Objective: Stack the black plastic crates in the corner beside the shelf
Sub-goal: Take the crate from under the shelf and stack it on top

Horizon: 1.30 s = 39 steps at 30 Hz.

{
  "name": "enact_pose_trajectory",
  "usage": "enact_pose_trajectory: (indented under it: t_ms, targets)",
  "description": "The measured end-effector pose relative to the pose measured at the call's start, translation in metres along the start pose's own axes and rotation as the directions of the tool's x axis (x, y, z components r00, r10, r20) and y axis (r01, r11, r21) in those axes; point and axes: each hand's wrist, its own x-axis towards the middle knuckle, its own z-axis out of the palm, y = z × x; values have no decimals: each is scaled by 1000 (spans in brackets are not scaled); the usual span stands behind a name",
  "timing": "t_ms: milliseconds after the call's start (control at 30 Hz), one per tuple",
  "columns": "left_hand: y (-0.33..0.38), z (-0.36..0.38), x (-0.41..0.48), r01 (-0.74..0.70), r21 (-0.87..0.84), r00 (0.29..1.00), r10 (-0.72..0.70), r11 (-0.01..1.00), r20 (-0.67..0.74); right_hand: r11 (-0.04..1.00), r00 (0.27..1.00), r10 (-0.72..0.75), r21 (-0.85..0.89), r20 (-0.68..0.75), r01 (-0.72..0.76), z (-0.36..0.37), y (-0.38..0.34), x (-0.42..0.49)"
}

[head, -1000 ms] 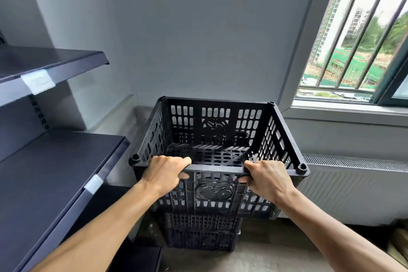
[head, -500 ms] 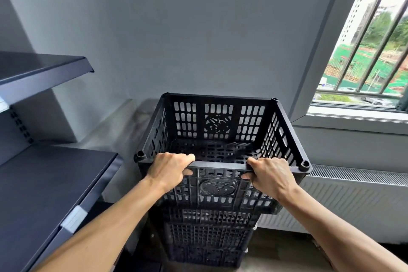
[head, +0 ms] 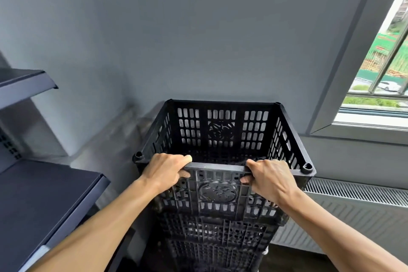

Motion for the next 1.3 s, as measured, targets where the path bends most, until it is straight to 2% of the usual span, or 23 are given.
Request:
enact_pose_trajectory:
  t_ms: [633,867,1100,1300]
  targets:
    - [-35,3,23,-39,-28,998,40,999,46,998,999,43,-51,-8,-44,8,-1,37]
    - [-34,11,18,-2,-29,1000,3,1000,28,996,996,91,2,-14,-91,9,-9,32]
    - [-28,14,15,8,-44,1000,-9,999,-22,989,988,149,15,50,-150,3,-19,33]
    - [-19,18,15,104,-44,995,-104,994,2,982,980,186,27,73,-188,2,-20,31]
